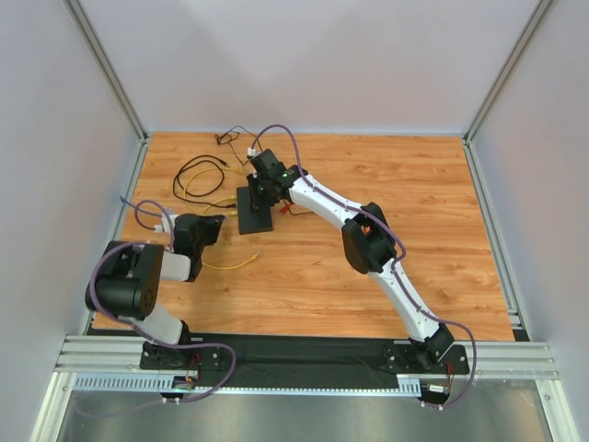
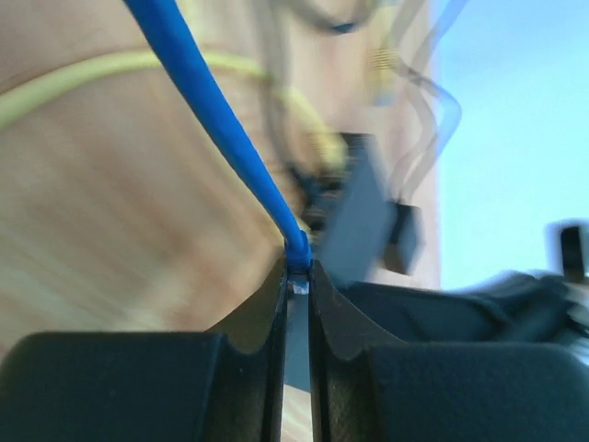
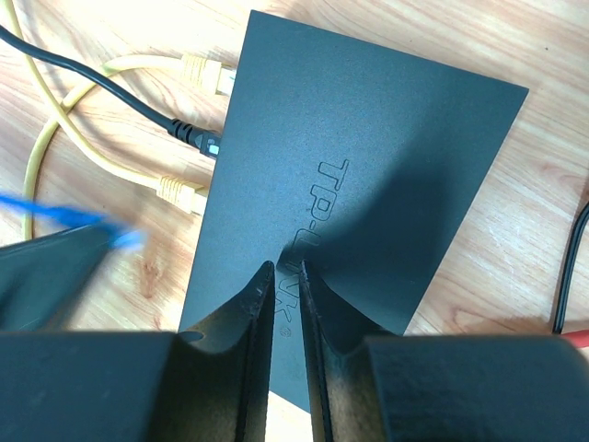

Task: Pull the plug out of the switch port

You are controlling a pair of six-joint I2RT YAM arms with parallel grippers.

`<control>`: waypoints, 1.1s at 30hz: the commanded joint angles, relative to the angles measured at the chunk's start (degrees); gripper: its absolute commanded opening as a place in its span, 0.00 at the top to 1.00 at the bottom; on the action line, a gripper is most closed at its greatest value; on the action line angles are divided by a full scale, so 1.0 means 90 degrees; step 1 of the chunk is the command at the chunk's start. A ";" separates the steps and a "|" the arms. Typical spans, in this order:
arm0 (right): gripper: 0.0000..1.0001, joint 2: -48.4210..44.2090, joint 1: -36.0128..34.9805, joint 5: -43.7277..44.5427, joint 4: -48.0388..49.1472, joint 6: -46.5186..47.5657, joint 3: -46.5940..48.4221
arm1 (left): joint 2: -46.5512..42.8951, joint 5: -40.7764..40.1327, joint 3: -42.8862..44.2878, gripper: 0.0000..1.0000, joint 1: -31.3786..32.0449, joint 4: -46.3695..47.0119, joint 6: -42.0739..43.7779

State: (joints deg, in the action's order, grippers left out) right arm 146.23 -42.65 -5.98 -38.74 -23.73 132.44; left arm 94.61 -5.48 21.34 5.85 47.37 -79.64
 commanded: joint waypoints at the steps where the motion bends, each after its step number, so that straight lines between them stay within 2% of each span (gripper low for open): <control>1: 0.80 0.0559 0.0208 0.0411 -0.0969 0.0224 -0.0145 | -0.1457 -0.0075 0.0167 1.00 -0.0005 -0.1062 0.1082; 5: 0.78 0.0519 0.0208 0.0225 -0.0891 0.0321 -0.0155 | -0.2813 0.0130 0.0547 1.00 0.0053 -0.2351 0.1913; 10: 0.76 0.0179 0.0227 -0.0097 -0.0540 0.0429 -0.0447 | -0.3967 0.0169 0.1055 1.00 0.0473 -0.4031 0.2958; 15: 0.76 -0.0544 0.0315 -0.0604 0.0591 0.0419 -0.1092 | -0.4925 0.0383 0.1846 1.00 0.0697 -0.5621 0.3769; 20: 0.75 -0.1764 0.0598 -0.0780 0.2016 0.0215 -0.2068 | -0.5540 0.0286 0.2675 1.00 0.1293 -0.6736 0.4131; 23: 0.72 -0.2740 0.1008 -0.0791 0.2506 -0.0116 -0.3043 | -0.5551 0.0510 0.3047 1.00 0.1585 -0.6894 0.4064; 26: 0.70 -0.3882 0.1545 -0.0440 0.2518 -0.0235 -0.4059 | -0.5269 0.0453 0.3340 1.00 0.2034 -0.7002 0.3966; 30: 0.68 -0.5404 0.2345 -0.0069 0.2556 -0.0128 -0.5250 | -0.4537 0.0025 0.3458 1.00 0.3194 -0.6524 0.3820; 32: 0.67 -0.5768 0.2833 0.0039 0.2557 -0.0050 -0.5837 | -0.3905 -0.0045 0.3701 1.00 0.3577 -0.6359 0.3712; 33: 0.67 -0.6069 0.2990 0.0078 0.2547 0.0018 -0.6003 | -0.3717 -0.0317 0.3770 1.00 0.4053 -0.6242 0.3702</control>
State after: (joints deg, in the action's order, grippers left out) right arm 96.38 -18.22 -8.25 -17.91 -24.40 83.11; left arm 55.18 -4.51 52.47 35.86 -11.00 -46.15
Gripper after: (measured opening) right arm 0.328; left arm 0.150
